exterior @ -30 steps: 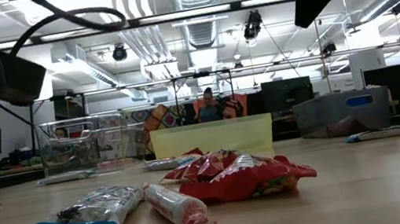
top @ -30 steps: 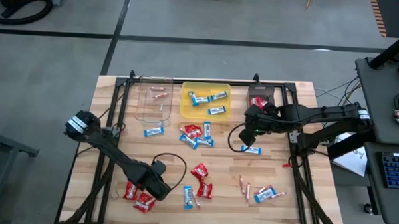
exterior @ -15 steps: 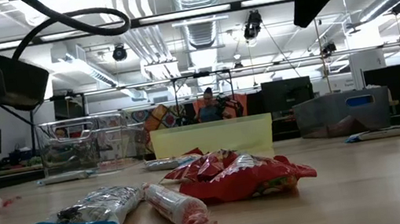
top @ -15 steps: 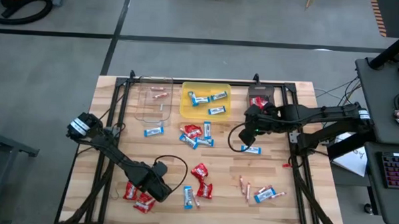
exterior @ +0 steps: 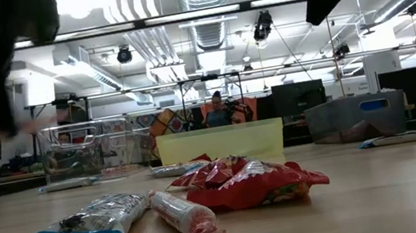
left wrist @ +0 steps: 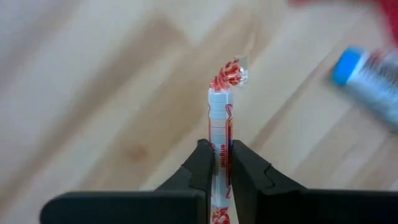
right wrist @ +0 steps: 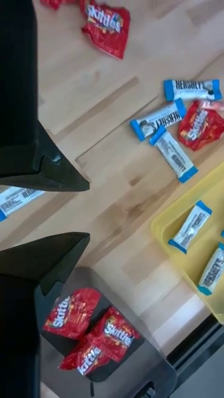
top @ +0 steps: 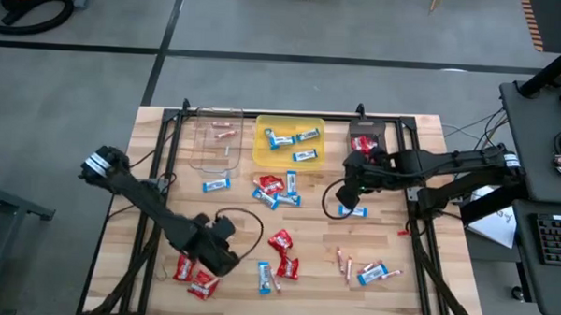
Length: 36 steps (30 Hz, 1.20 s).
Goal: Sort candy
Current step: Put the orange candy into the transparent bin
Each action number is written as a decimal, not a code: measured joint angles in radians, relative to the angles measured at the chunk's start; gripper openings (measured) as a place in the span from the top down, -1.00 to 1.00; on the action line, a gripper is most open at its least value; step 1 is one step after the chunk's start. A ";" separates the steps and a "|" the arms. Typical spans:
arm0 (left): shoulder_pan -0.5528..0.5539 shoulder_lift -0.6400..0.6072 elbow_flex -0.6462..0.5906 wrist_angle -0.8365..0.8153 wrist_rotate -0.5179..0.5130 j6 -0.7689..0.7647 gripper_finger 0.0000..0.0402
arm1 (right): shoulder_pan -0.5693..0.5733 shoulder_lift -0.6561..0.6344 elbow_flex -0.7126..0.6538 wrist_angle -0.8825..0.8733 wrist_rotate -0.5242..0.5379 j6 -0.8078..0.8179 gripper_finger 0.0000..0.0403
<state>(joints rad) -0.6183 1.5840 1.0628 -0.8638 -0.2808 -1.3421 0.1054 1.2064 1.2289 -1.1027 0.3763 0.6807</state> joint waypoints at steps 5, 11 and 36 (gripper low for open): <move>0.063 -0.142 0.004 -0.077 -0.131 0.109 0.95 | 0.019 0.000 -0.001 0.052 0.001 0.000 0.45; 0.219 -0.281 0.004 -0.126 -0.219 0.309 0.95 | 0.021 0.000 -0.002 0.073 0.002 0.000 0.45; 1.282 -0.260 0.003 -0.032 0.009 2.065 0.96 | 0.021 0.000 -0.030 0.093 0.018 -0.001 0.45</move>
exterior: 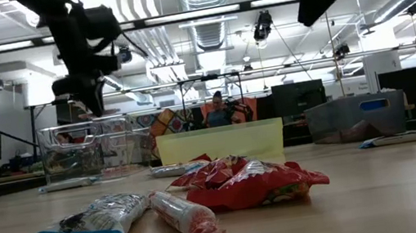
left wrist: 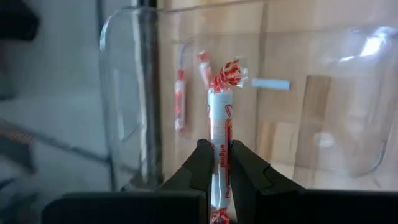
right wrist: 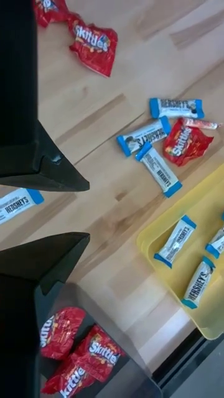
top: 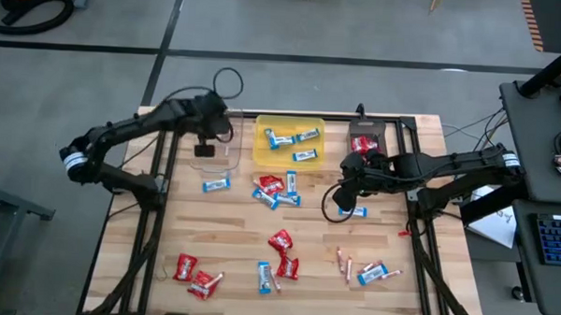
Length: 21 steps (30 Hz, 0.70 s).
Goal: Sort candy
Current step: Put the orange candy into the transparent bin
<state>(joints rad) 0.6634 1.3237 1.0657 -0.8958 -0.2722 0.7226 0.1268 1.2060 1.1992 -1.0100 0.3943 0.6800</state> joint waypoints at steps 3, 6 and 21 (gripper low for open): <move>0.070 0.037 0.000 0.062 0.102 0.029 0.95 | 0.000 0.000 -0.019 0.004 0.000 0.000 0.45; 0.099 0.079 0.000 0.099 0.107 0.042 0.95 | 0.000 0.000 -0.038 0.006 0.000 0.000 0.45; 0.107 0.285 0.000 0.097 0.109 0.112 0.88 | 0.000 0.000 -0.083 0.028 0.000 0.016 0.45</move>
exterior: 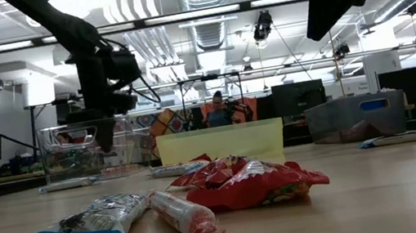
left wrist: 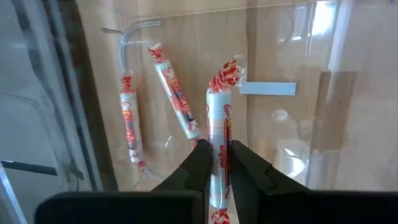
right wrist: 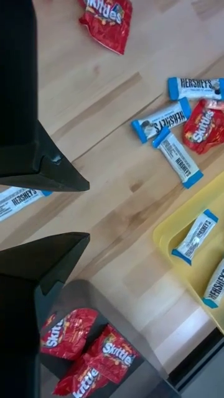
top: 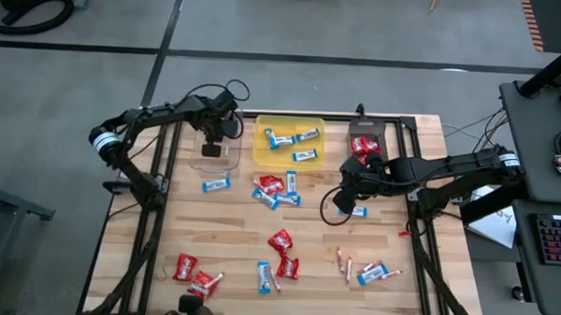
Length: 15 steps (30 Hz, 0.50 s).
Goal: Sort candy
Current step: Put the orange candy into the transparent bin, then put the white chocolate into the yellow bin
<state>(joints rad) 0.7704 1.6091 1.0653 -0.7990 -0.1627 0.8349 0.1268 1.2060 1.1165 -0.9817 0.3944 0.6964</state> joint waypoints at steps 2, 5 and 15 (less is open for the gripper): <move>0.000 0.013 0.000 0.009 -0.001 -0.002 0.81 | 0.000 0.000 0.003 0.006 0.000 0.000 0.45; 0.003 0.019 0.000 0.026 -0.011 -0.003 0.68 | 0.000 0.000 0.003 0.015 0.000 0.000 0.45; 0.004 -0.007 0.000 0.040 -0.057 -0.006 0.39 | 0.000 0.000 0.002 0.030 0.000 0.000 0.45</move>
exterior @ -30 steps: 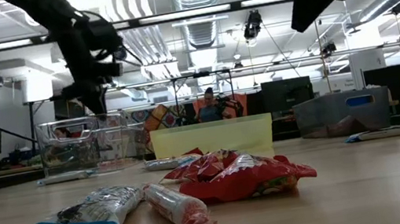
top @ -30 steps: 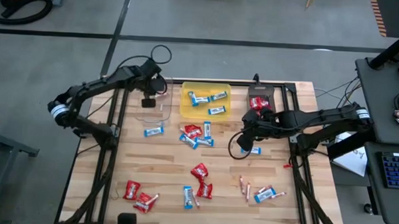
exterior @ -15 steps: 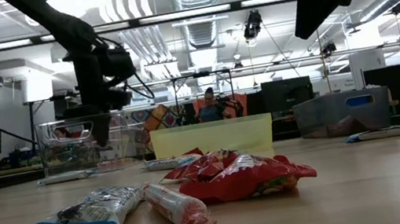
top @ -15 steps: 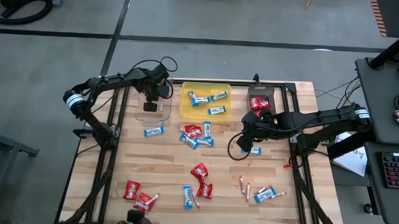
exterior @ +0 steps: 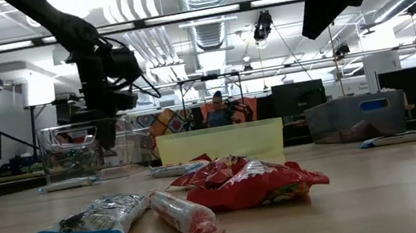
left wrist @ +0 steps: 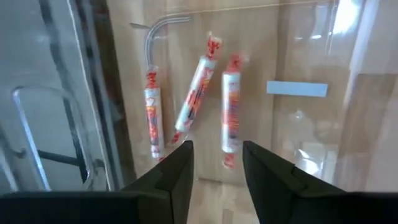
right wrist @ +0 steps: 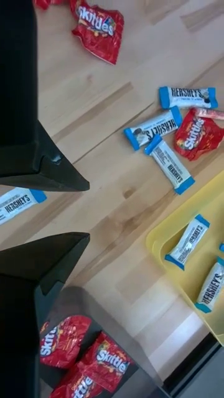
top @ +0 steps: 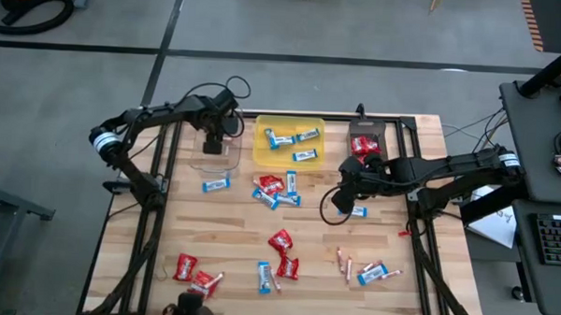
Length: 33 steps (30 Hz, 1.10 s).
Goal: Sort candy
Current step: Put the white chocolate into the yellow bin
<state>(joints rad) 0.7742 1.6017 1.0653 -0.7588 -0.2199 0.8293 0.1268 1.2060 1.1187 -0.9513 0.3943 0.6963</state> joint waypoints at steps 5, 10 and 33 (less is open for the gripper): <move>-0.014 -0.076 0.000 -0.022 0.001 -0.113 0.39 | 0.000 0.000 0.000 0.005 -0.003 0.003 0.45; -0.089 -0.213 0.000 -0.094 0.024 -0.300 0.46 | 0.000 0.000 0.000 0.035 -0.010 0.040 0.45; -0.928 -0.463 -0.004 0.075 -0.007 -0.927 0.58 | 0.162 0.048 -0.084 0.105 -0.058 -0.208 0.45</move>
<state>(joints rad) -0.1535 1.1390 1.0612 -0.6835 -0.2272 -0.0978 0.2888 1.2544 1.0351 -0.8465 0.3364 0.4882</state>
